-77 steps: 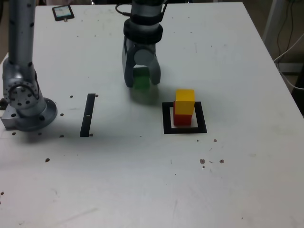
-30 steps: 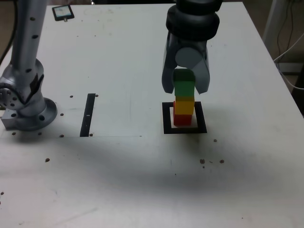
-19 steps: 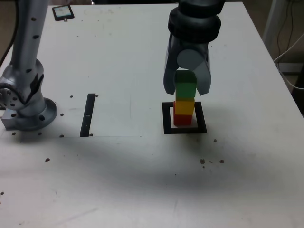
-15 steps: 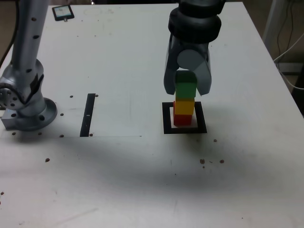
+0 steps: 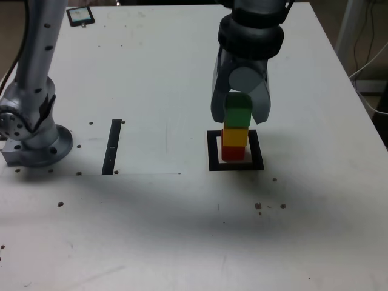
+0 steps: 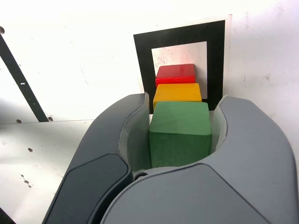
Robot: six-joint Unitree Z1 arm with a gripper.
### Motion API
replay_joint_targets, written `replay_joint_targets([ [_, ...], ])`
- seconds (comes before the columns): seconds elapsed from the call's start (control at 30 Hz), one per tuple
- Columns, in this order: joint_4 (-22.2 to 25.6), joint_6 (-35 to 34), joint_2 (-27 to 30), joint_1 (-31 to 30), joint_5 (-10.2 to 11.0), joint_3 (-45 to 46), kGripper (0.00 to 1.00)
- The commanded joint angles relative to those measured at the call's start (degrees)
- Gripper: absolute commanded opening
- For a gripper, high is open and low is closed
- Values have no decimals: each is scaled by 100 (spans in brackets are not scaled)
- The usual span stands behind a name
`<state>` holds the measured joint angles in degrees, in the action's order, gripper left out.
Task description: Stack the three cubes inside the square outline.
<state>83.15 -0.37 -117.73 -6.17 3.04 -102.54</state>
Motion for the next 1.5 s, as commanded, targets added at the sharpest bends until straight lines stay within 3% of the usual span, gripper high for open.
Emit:
replay_joint_targets([
  [0.0, 9, 15, 2, 26, 5, 34, 27],
  [0.27, 4, 60, 56, 80, 16, 125, 66],
  [0.57, 1, 64, 96, 67, -64, 102, 71],
  [0.8, -28, 64, 221, 37, -109, 129, 98],
  [1.17, -4, 64, 847, 22, -95, 299, 100],
  [1.47, 24, 64, 1853, 39, -25, 751, 100],
])
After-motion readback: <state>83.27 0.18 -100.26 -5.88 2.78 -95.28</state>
